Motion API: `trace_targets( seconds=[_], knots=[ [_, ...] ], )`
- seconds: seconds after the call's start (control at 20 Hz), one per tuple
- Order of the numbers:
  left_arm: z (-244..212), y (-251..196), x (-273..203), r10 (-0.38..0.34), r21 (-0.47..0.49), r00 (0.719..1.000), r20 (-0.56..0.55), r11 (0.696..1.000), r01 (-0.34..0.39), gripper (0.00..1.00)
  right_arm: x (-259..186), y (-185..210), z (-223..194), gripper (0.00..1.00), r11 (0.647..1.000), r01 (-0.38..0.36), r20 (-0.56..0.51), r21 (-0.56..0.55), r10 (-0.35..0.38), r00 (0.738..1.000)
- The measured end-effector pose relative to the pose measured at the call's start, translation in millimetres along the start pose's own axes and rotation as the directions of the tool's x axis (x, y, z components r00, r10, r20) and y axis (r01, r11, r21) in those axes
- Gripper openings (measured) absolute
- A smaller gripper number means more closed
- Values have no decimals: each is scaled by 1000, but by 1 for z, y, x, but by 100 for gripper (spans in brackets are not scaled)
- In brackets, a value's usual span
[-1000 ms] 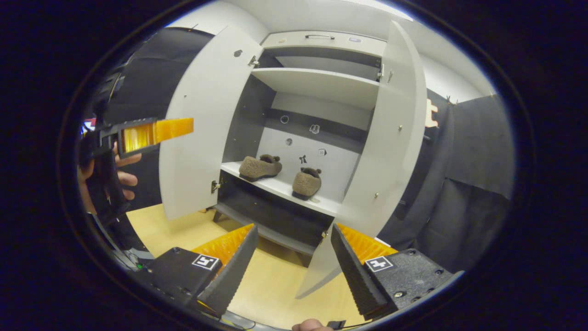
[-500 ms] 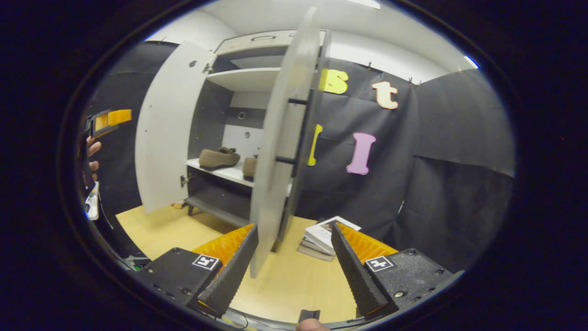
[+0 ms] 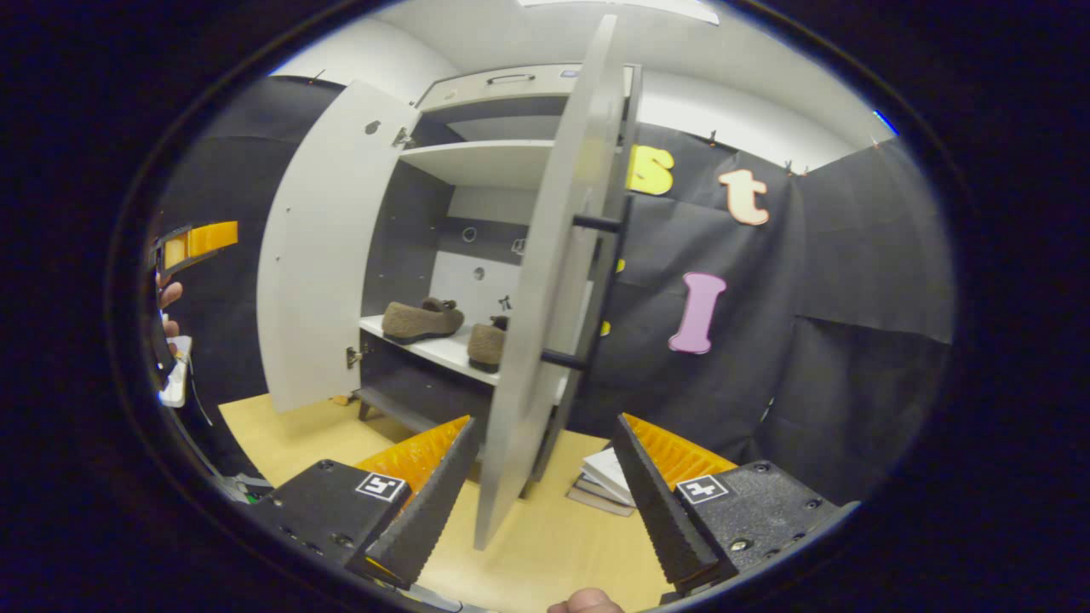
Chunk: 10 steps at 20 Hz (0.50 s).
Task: Grab one shoe with the right hand and put it into the shoe cabinet, grab the other shoe with the left hand and put it into the shoe cabinet; then close the right door with the right hand and the left door with the left hand.
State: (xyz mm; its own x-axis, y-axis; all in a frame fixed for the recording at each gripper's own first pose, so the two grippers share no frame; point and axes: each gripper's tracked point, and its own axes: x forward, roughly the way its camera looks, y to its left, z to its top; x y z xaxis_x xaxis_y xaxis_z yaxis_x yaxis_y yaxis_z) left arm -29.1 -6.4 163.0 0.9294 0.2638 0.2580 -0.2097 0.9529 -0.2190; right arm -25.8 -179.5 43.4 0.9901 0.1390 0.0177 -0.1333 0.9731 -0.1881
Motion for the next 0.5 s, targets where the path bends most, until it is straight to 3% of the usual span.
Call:
trace_targets(
  seconds=[0.15,0.25,0.5],
  knots=[
    [-10,13,10,-10,13,1000,-28,1000,11,94,9,37,13,100,997,-56,24,-52,58,998],
    [-16,19,13,-15,21,999,-38,1000,15,94,19,37,13,100,996,-12,21,-88,14,1000],
    [-38,35,20,-8,8,996,-84,1000,8,94,17,45,25,100,992,-14,4,126,14,1000]
  ],
)
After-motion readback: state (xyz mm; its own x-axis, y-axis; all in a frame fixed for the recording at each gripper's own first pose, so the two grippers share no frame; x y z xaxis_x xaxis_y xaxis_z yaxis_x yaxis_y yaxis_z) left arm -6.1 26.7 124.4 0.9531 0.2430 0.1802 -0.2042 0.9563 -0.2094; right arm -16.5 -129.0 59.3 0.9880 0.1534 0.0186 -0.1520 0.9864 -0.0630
